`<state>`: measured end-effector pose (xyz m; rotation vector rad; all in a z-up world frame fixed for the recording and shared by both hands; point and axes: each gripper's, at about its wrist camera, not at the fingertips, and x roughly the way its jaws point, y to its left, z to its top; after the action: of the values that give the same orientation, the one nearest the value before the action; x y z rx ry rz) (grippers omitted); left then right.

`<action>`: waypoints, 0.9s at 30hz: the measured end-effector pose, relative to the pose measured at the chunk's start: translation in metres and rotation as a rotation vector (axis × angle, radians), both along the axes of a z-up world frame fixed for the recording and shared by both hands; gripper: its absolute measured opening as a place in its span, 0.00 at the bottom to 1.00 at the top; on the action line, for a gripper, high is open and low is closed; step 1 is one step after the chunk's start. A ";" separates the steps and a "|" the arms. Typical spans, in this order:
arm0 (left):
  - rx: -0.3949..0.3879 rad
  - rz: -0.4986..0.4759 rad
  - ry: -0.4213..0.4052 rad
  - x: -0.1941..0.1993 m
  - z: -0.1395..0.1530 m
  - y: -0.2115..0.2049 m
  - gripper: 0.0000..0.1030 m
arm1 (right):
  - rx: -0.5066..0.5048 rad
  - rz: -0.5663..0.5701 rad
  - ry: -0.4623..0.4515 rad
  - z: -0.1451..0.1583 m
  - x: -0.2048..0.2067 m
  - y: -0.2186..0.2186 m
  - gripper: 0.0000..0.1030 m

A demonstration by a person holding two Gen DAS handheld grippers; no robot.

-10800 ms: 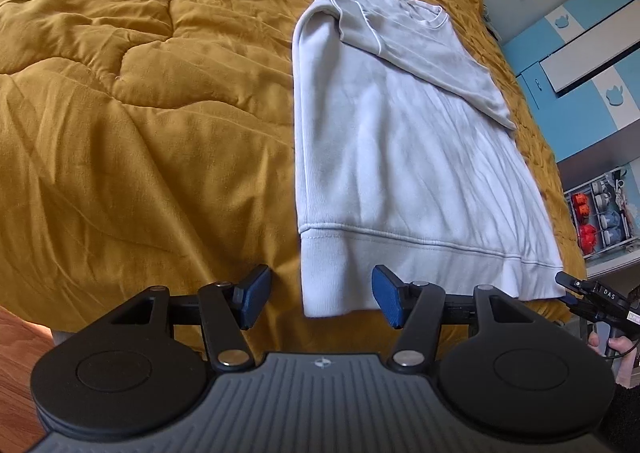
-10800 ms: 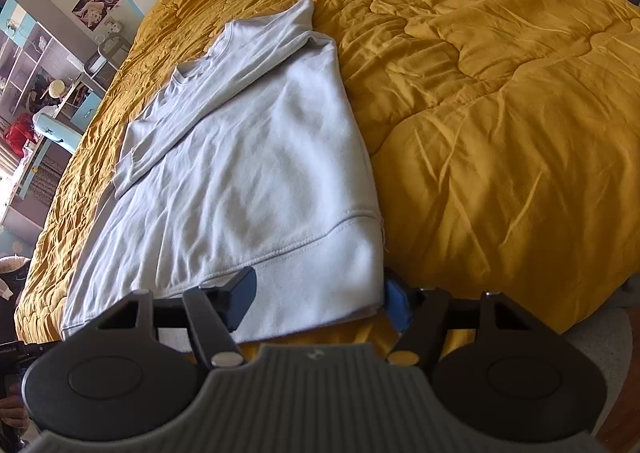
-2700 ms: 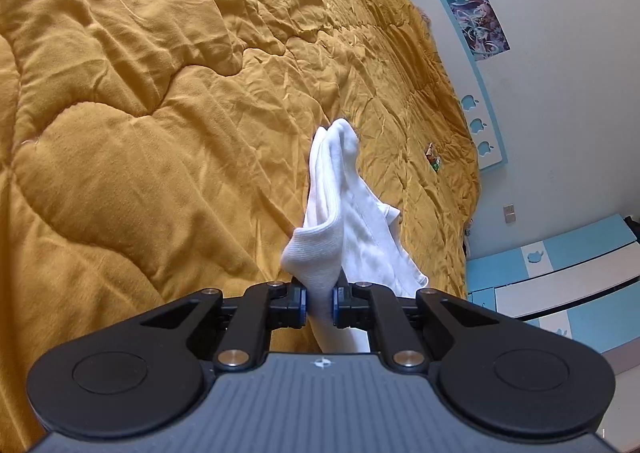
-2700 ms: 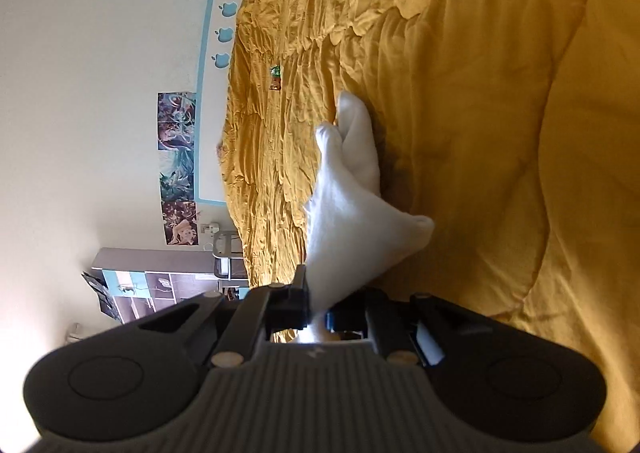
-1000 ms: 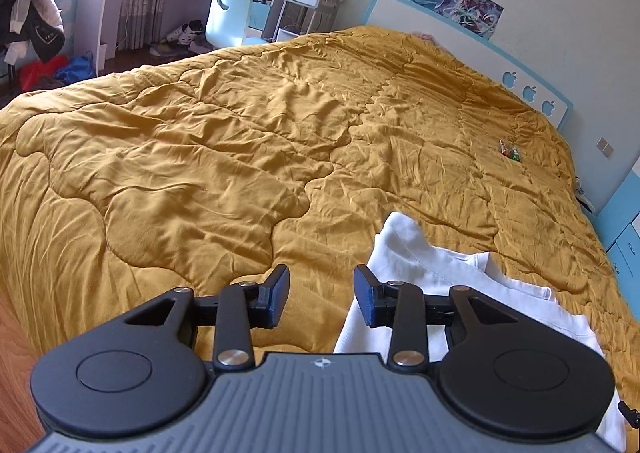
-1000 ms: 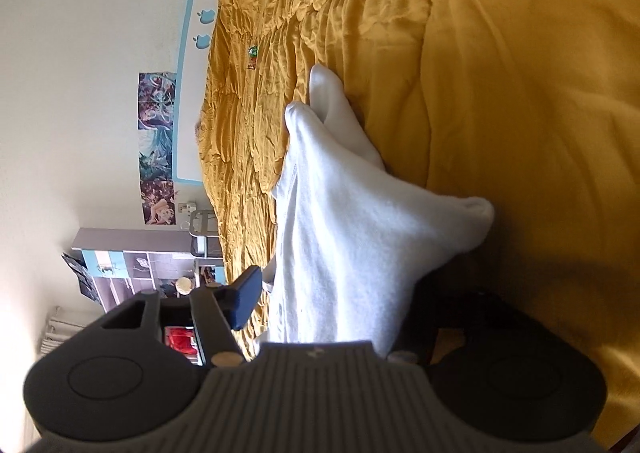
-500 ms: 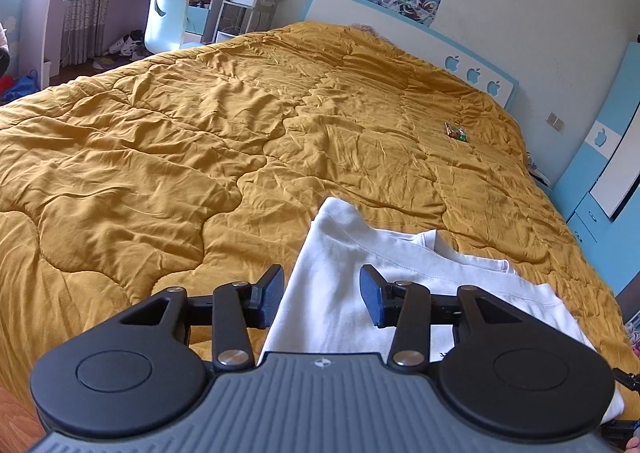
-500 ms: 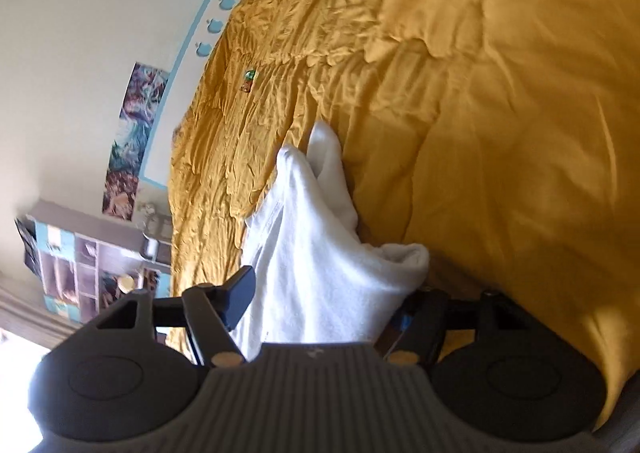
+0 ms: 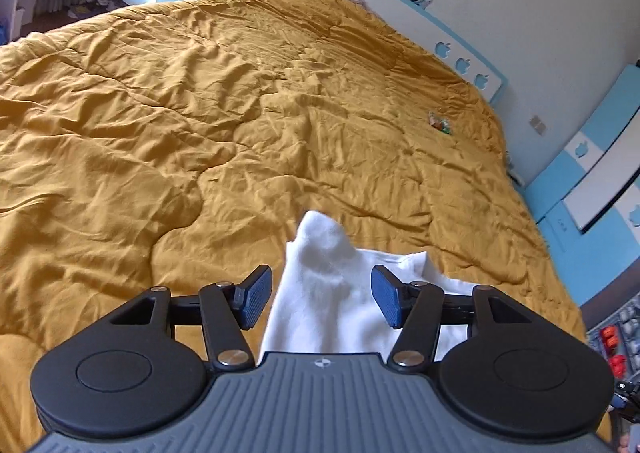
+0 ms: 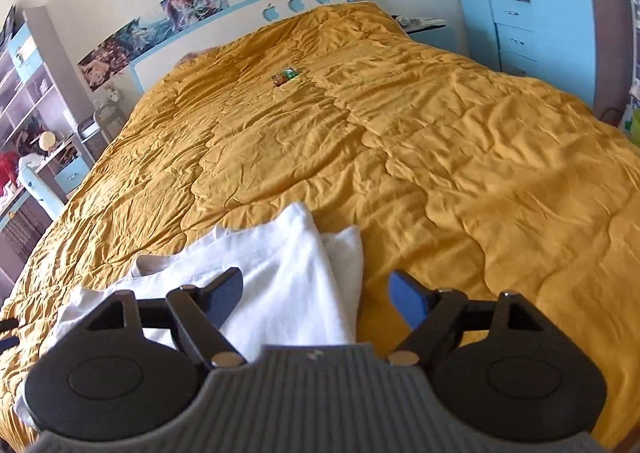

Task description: Fold small clothes

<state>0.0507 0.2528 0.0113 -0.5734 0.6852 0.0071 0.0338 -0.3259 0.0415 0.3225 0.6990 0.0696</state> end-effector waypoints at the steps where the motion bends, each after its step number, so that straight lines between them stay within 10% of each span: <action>1: -0.033 -0.035 0.011 0.011 -0.001 0.004 0.64 | -0.014 0.035 0.000 0.002 0.018 0.003 0.74; 6: -0.117 -0.078 0.134 0.071 -0.024 0.017 0.64 | -0.023 0.068 0.096 -0.011 0.105 0.016 0.75; 13: -0.049 -0.086 0.225 0.120 -0.055 0.016 0.64 | 0.083 0.038 0.259 -0.073 0.190 0.024 0.74; 17: 0.037 -0.089 0.193 0.129 -0.058 0.012 0.61 | 0.118 0.035 0.286 -0.093 0.207 0.031 0.57; 20: -0.086 -0.190 0.220 0.141 -0.068 0.014 0.34 | 0.064 0.077 0.250 -0.092 0.209 0.041 0.28; 21: -0.066 -0.178 0.232 0.143 -0.069 0.011 0.09 | 0.026 0.087 0.227 -0.090 0.208 0.044 0.09; 27: -0.061 -0.154 0.138 0.139 -0.053 0.005 0.04 | 0.028 0.063 0.058 -0.070 0.192 0.036 0.05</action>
<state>0.1892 0.2582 -0.0413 -0.5808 0.8652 -0.1187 0.2258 -0.2904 -0.0286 0.3304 0.7660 0.1305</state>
